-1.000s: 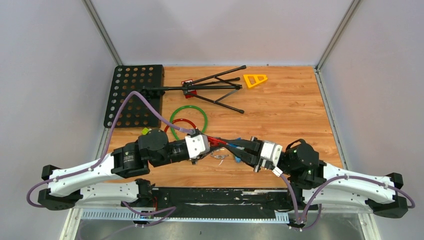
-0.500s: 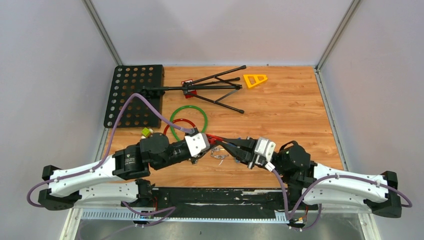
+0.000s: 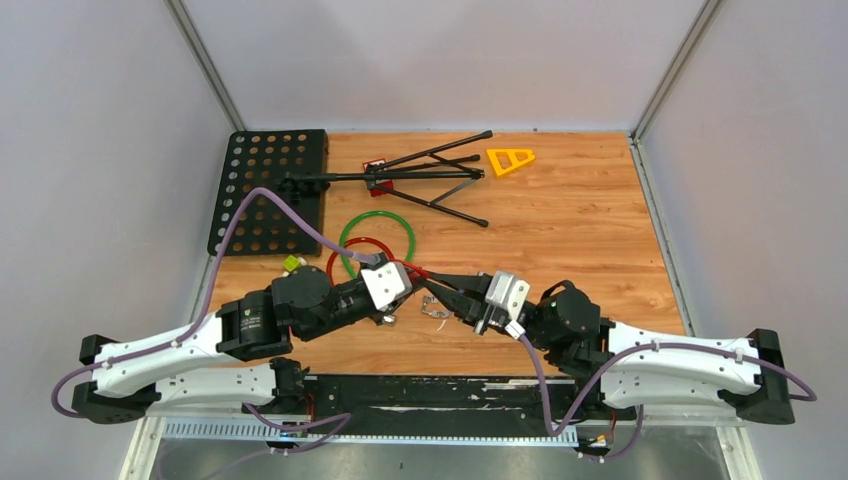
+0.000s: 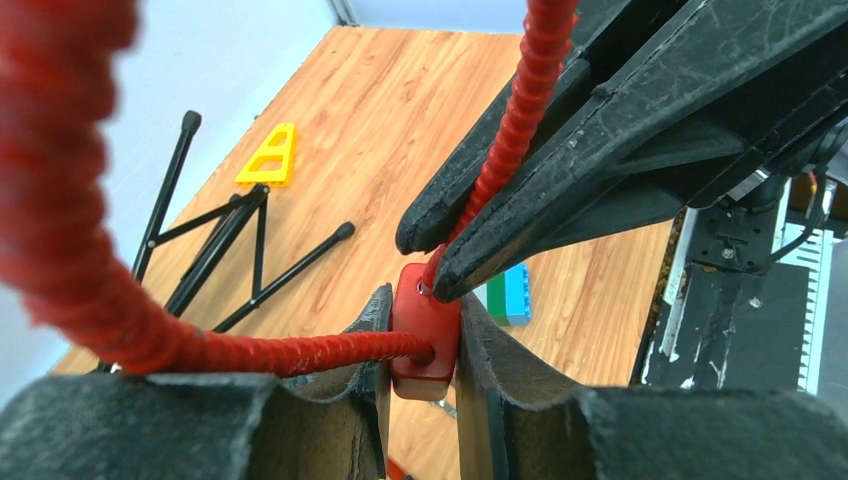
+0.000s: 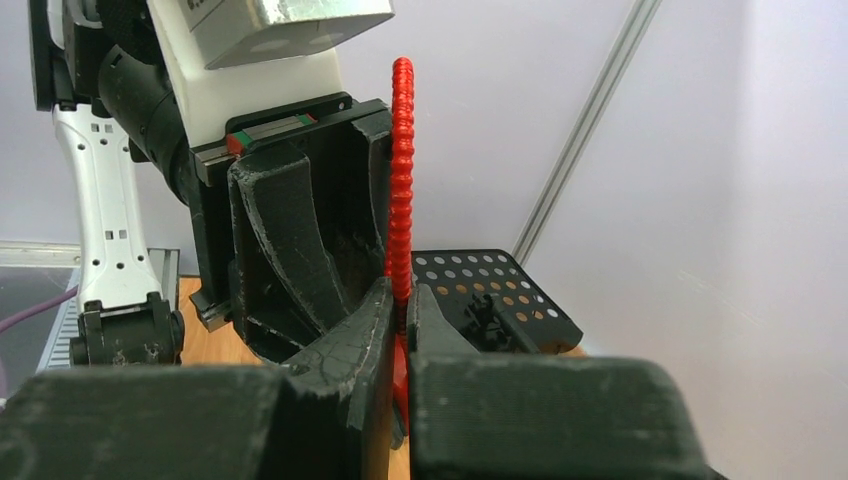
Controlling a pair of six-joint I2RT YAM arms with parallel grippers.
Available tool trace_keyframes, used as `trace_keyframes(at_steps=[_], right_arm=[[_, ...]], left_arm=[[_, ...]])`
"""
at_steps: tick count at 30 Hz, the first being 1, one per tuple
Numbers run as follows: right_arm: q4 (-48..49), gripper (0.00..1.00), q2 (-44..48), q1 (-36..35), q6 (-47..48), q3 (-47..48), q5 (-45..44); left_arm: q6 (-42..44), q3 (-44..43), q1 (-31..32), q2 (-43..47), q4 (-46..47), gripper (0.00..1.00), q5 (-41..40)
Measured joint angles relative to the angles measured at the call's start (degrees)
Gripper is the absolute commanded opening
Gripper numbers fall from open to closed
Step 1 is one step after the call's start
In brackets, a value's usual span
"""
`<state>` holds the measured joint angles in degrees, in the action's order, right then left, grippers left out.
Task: Lock with the key
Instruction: Lock the lock.
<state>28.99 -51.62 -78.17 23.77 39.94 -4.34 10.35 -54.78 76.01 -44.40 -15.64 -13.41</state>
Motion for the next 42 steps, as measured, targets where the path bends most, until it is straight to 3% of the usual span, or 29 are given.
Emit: trace_keyframes(at_steps=[9, 16, 24, 26, 33, 42], right_arm=[[6.84, 0.00, 2.14, 4.96, -9.14, -8.04, 0.85], [7.32, 0.00, -0.59, 6.45, -12.81, -5.92, 2.80], [0.83, 0.50, -0.72, 6.78, -12.55, -0.70, 1.75], [-2.89, 0.56, 1.22, 6.80, -11.45, 0.98, 0.52], [-16.44, 0.59, 5.97, 6.58, -7.10, 3.45, 0.79], [-13.20, 0.58, 6.78, 6.56, 0.55, 5.44, 8.52]], left_arm=[[-0.72, 3.28, -0.22, 0.00, -0.07, 0.00, -1.84], [-1.75, 3.96, -0.46, 0.28, 1.33, 0.00, -3.96], [-3.39, 4.55, -0.11, 3.32, 8.39, 0.00, -6.19], [-3.96, 4.98, 0.02, 4.44, 11.08, 0.00, -7.87], [-7.28, 5.14, 0.00, 10.25, 30.71, 0.00, -13.73], [-15.15, 5.18, 0.00, 11.10, 42.38, 0.00, -10.12]])
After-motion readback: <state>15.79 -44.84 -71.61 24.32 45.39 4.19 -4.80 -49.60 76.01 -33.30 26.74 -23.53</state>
